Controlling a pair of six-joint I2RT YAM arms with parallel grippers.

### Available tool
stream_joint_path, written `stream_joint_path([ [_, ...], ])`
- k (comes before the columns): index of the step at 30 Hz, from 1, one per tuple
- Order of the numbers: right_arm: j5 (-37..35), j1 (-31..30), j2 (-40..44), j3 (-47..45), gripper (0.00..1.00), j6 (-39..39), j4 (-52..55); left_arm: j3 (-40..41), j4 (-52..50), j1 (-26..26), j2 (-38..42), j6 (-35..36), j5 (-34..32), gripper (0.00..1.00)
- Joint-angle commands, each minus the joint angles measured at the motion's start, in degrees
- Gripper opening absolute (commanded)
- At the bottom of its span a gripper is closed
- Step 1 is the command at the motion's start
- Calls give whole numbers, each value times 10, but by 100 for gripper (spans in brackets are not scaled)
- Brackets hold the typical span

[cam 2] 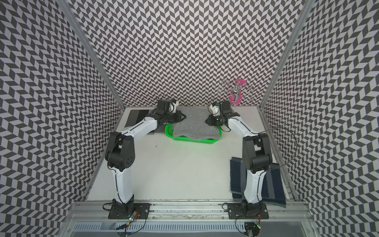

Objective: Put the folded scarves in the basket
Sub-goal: Place the scarf in the basket.

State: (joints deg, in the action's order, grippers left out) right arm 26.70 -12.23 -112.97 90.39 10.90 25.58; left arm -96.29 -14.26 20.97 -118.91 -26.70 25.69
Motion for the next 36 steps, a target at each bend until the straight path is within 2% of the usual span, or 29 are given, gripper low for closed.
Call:
stream_joint_path([
  [1, -42, 1, -22, 36, 0, -16, -9, -29, -3, -2, -21, 24, -10, 0],
  [4, -50, 2, -44, 41, 0, -20, 9, -28, -9, -1, -36, 27, -13, 0],
  [9, -52, 3, -41, 1, 0, -10, -21, -15, -3, -3, -40, 39, -32, 0],
  [14, -69, 2, -45, -3, 6, -21, -11, -36, -22, -7, -59, 56, -40, 4],
  [16, -79, 2, -40, -3, 12, -22, -12, -24, -18, -7, -57, 52, -41, 6],
  [20, -106, 2, -34, 7, 31, -21, 1, -15, -19, -6, -57, 49, -50, 9],
  [26, -131, 2, -11, 0, 45, -22, 13, -15, -28, -6, -56, 53, -57, 26],
  [30, -131, 2, 6, -4, 48, -22, 18, -19, -44, -8, -48, 54, -70, 31],
  [34, -122, 2, 24, -1, 51, -16, 17, -21, -52, -15, -42, 49, -73, 29],
  [36, -118, 2, 29, -3, 49, -15, 21, -22, -52, -17, -40, 49, -72, 19],
])
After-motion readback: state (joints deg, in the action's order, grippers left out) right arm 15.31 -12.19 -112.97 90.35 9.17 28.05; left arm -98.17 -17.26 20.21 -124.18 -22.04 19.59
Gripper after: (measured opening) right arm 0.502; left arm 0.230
